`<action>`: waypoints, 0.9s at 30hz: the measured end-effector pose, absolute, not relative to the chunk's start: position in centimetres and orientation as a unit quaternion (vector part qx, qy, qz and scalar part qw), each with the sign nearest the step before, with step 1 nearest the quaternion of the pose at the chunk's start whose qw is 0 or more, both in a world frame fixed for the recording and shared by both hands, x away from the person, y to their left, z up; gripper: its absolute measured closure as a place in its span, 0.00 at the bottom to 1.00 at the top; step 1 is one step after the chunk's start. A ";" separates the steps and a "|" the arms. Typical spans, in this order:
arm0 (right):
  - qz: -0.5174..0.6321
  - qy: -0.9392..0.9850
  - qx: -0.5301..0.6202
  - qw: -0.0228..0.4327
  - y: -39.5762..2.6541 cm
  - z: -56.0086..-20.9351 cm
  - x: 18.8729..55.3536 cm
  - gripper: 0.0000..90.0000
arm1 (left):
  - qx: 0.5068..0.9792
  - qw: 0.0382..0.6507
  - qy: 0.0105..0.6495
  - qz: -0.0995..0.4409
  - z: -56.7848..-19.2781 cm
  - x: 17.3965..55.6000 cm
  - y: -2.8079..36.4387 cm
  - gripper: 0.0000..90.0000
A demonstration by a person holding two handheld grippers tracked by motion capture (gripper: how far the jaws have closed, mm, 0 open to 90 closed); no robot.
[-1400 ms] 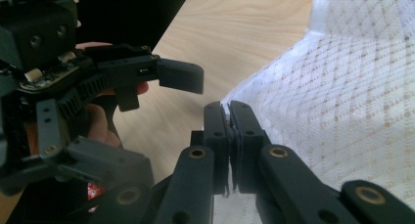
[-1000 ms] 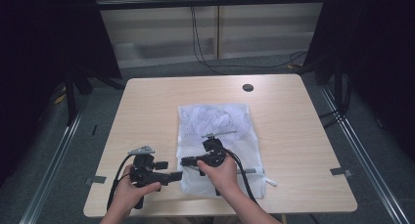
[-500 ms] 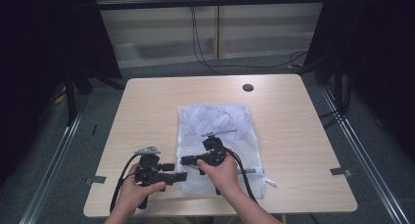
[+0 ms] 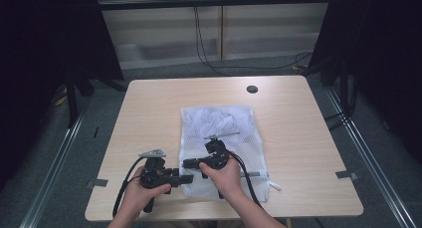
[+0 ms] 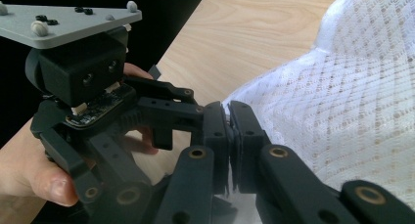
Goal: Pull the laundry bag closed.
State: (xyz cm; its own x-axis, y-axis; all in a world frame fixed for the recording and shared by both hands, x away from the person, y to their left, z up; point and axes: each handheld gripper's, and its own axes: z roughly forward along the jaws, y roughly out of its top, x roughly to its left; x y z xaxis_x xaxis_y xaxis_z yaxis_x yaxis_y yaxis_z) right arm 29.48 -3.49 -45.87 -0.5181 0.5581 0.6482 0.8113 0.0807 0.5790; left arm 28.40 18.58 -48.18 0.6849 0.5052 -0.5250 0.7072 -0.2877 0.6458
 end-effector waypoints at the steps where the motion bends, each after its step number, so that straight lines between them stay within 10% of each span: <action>1: -0.486 -0.724 -0.473 0.130 -3.5 -45.9 29.5 0.97 | 0.795 0.459 0.381 -0.115 -48.2 28.5 18.5 0.52; 27: -0.488 -0.718 -0.475 0.140 -3.5 -45.8 29.3 0.97 | 0.772 0.463 0.402 -0.168 -48.0 29.0 18.3 0.98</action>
